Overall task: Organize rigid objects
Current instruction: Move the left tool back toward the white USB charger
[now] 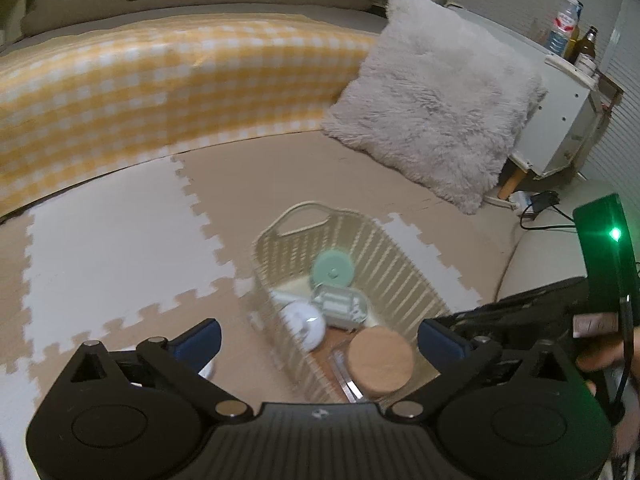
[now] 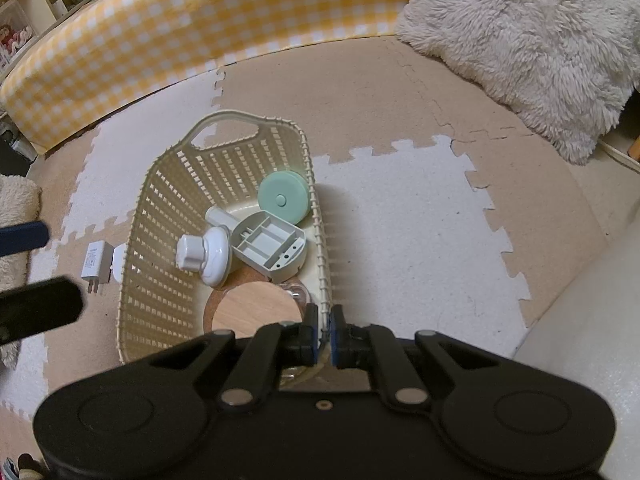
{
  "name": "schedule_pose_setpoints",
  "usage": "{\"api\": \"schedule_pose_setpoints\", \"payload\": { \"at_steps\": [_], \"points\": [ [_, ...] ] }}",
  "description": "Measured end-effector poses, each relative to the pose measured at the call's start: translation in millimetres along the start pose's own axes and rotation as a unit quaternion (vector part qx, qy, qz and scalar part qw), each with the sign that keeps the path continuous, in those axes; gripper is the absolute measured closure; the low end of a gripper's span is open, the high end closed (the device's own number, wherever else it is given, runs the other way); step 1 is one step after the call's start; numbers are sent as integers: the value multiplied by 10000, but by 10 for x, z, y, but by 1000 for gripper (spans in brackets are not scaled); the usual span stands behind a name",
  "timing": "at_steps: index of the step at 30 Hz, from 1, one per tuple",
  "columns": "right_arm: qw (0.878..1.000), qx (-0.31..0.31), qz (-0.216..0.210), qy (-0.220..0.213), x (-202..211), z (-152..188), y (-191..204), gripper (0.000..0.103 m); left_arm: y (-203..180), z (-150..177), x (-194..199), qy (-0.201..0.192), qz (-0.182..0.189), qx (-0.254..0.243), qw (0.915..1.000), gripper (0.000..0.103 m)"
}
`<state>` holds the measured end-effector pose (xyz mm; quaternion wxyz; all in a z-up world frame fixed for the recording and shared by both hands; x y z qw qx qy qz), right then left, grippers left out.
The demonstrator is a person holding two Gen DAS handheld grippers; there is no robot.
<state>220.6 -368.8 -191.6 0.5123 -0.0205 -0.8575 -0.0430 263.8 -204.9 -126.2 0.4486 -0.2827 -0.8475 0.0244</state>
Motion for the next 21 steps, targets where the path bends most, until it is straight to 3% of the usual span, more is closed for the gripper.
{"api": "schedule_pose_setpoints", "payload": {
  "at_steps": [10,17,21],
  "points": [
    [10000,18,13,2,-3,0,-5,97,570,177,206,-51,-447,304,9985,0],
    [10000,22,21,-9,2,0,-7,97,1045,327,38,-31,-1003,513,9936,0],
    [10000,21,26,-11,2,1,-4,97,1241,366,-86,40,-1101,724,9913,0]
  ]
}}
Point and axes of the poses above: each gripper's, at about its wrist camera, not at the fingertips, and x roughly against the way its jaws point, y to its left, z to its underside, the point moved 10 cm from there along -x, roughly the way its jaws point, and after that the axes turned 11 degrees about x, right-handed, at the moved point
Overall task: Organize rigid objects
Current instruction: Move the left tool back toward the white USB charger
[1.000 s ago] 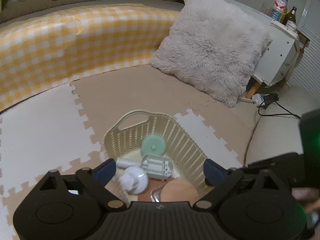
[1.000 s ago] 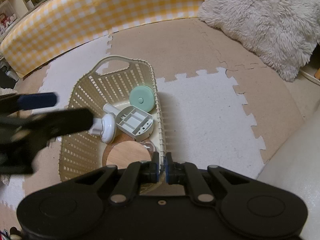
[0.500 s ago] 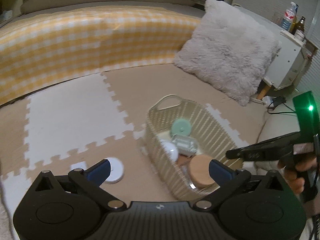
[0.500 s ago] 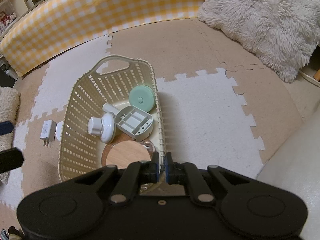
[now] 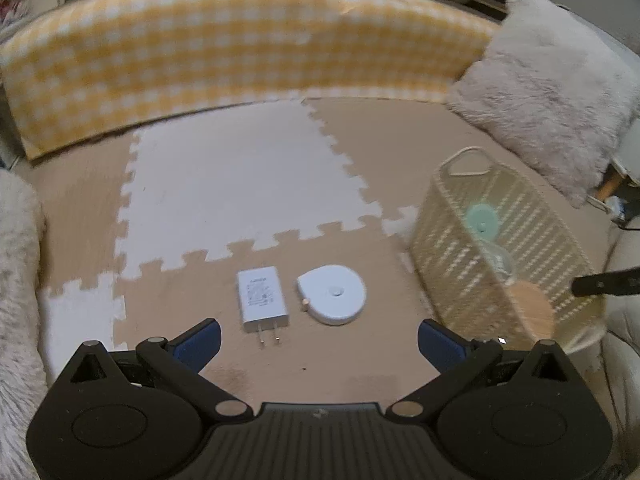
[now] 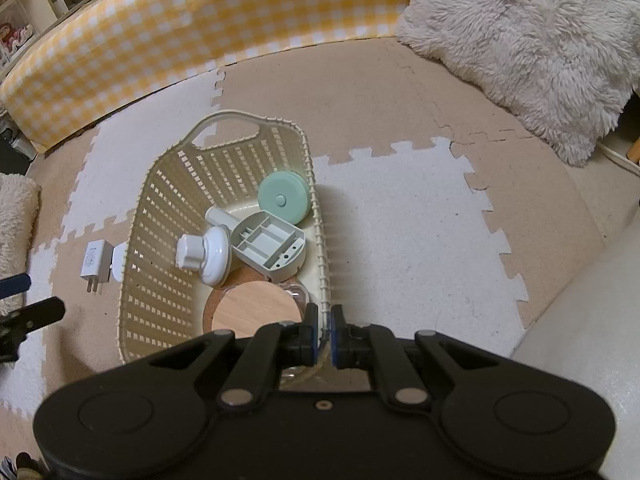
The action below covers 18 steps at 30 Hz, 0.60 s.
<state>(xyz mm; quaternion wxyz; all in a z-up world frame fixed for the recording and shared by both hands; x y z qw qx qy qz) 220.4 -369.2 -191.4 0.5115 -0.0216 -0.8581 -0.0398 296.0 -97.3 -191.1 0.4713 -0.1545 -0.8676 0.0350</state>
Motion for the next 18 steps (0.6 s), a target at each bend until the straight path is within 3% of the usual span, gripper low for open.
{"api": "schedule_pose_setpoints", "payload": {
  "at_steps": [4,7,18],
  "points": [
    [10000,11,5,-1,0,0,1,97,111,-16,-153,20,-62,208,9998,1],
    [10000,23,16,-8,6,0,1,97,169,-23,-275,49,-79,366,9993,16],
    [10000,38,30,-6,12,-1,1,97,347,-59,-625,-32,-376,864,9955,35]
  ]
}}
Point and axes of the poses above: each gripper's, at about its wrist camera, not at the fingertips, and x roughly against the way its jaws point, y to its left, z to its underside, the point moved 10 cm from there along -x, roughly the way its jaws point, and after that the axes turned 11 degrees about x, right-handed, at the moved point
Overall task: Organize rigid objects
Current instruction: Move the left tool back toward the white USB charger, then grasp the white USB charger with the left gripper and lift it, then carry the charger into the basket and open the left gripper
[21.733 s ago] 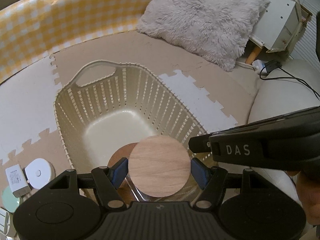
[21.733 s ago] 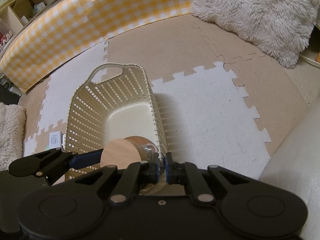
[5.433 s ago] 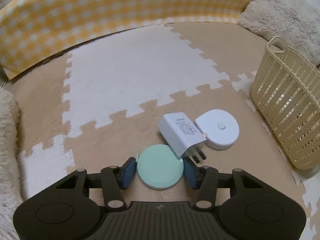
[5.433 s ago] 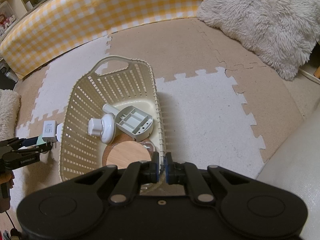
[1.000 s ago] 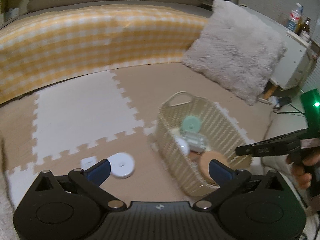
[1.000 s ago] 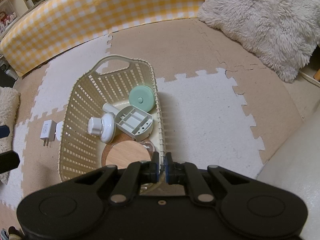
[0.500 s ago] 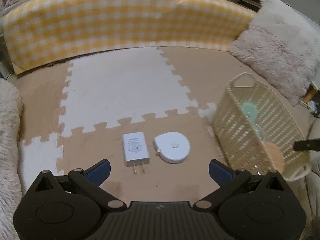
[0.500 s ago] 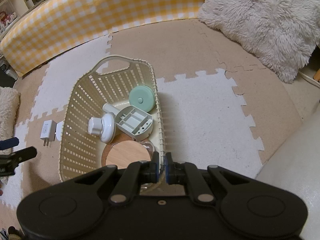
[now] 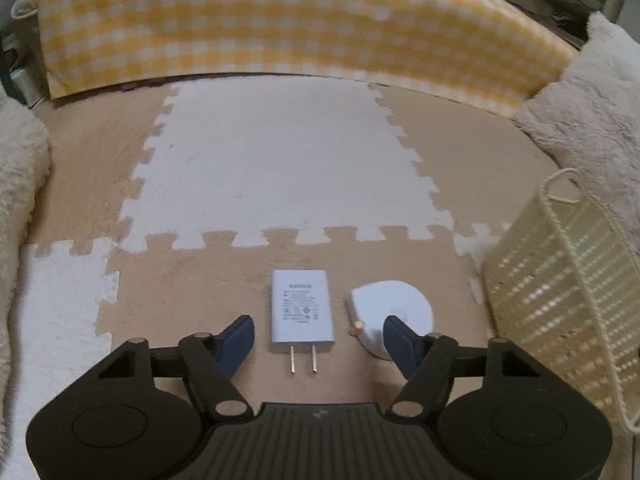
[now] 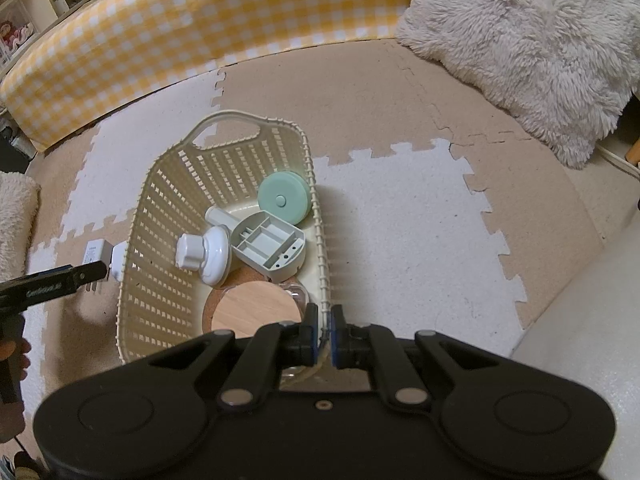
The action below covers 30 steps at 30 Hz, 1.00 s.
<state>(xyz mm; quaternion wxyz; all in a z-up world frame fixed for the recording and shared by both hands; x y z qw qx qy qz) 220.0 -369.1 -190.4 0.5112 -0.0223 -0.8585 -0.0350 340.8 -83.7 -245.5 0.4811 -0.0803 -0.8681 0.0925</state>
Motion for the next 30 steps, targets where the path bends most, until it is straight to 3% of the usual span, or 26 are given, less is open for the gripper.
{"api": "schedule_pose_setpoints", "payload": {
  "at_steps": [7,12,16,23,30],
  "points": [
    [10000,24,16,14,2,-1,13,97,66,-70,-108,-113,-74,306,9994,41],
    [10000,24,18,24,-3,-3,15,97,115,-131,-136,-252,-176,478,9984,61],
    [10000,30,21,29,-5,-6,14,97,130,-123,-142,-209,-206,504,9983,61],
    [10000,35,34,35,-6,-6,20,97,41,-45,-204,-197,-561,-145,9981,61],
    [10000,32,40,37,1,-8,22,97,47,-72,-206,-268,-548,-152,9980,66]
  ]
}}
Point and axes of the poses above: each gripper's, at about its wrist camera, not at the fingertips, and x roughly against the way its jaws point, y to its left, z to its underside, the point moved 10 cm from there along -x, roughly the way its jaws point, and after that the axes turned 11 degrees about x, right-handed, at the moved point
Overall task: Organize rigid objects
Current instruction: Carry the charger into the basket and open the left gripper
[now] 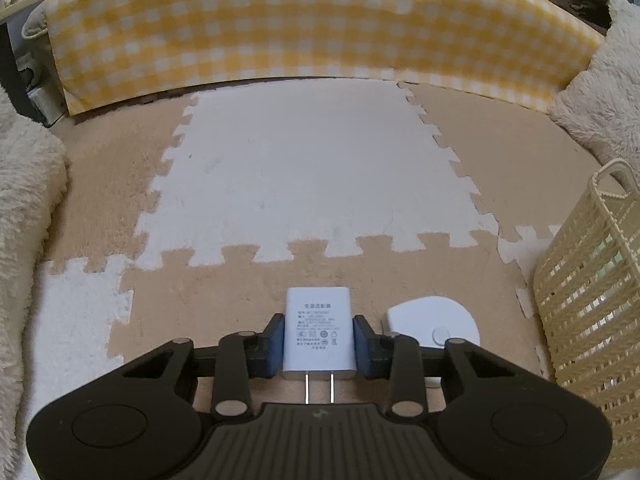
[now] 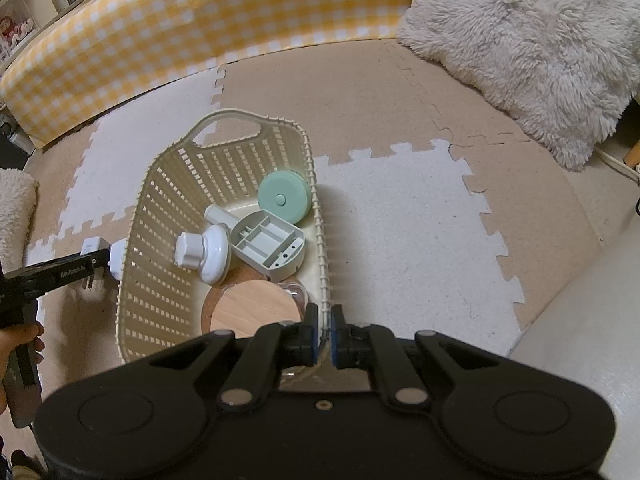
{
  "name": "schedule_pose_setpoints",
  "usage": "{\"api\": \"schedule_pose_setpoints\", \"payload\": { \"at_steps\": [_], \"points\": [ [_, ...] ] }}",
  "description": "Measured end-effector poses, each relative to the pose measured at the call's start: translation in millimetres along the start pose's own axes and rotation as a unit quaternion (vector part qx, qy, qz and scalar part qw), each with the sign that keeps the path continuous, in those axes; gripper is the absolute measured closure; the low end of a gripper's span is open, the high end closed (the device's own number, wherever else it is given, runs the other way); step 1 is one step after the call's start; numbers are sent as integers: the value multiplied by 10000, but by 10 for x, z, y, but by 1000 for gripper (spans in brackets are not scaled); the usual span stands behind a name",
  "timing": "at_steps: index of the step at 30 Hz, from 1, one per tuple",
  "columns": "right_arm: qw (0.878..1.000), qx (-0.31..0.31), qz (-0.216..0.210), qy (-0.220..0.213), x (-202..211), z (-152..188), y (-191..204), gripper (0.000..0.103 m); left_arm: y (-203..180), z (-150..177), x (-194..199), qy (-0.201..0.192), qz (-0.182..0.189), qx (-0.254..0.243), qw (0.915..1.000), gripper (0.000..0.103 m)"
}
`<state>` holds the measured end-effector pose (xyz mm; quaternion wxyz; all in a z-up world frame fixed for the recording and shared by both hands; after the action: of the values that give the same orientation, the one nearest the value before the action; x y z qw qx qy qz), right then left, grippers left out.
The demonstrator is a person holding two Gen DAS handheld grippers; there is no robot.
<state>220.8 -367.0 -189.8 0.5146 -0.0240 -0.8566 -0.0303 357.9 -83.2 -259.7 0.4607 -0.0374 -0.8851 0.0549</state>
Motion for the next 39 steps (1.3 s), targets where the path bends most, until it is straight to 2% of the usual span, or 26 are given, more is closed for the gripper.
{"api": "schedule_pose_setpoints", "payload": {
  "at_steps": [7,13,17,27,31,33,39],
  "points": [
    [10000,-16,-8,-6,-5,4,-12,97,-24,-104,174,-124,225,258,9993,66],
    [10000,-26,-26,-29,-14,9,-18,97,-269,-248,571,-394,803,425,9951,66],
    [10000,-15,-24,-34,-12,9,-16,97,-507,-258,864,-486,1298,492,9891,66],
    [10000,-18,-24,-31,-13,8,-17,97,-1124,53,1372,-216,2340,402,9712,66],
    [10000,-17,-22,-30,-15,7,-18,97,-1296,227,1440,56,2663,657,9616,66],
    [10000,-13,-19,-30,-16,7,-14,97,-1366,297,1426,184,2747,734,9586,66],
    [10000,2,-3,-28,-16,2,-13,97,-1417,433,1316,321,2629,881,9602,66]
  ]
}}
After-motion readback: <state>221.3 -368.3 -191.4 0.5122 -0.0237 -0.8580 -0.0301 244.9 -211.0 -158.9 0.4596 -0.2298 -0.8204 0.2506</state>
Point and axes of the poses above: each gripper's, at about its wrist camera, not at the fingertips, and x roughly against the way its jaws point, y to its left, z to its underside, the point moved 10 cm from there along -x, roughly the way its jaws point, and after that the axes turned 11 degrees about x, right-handed, at the moved point
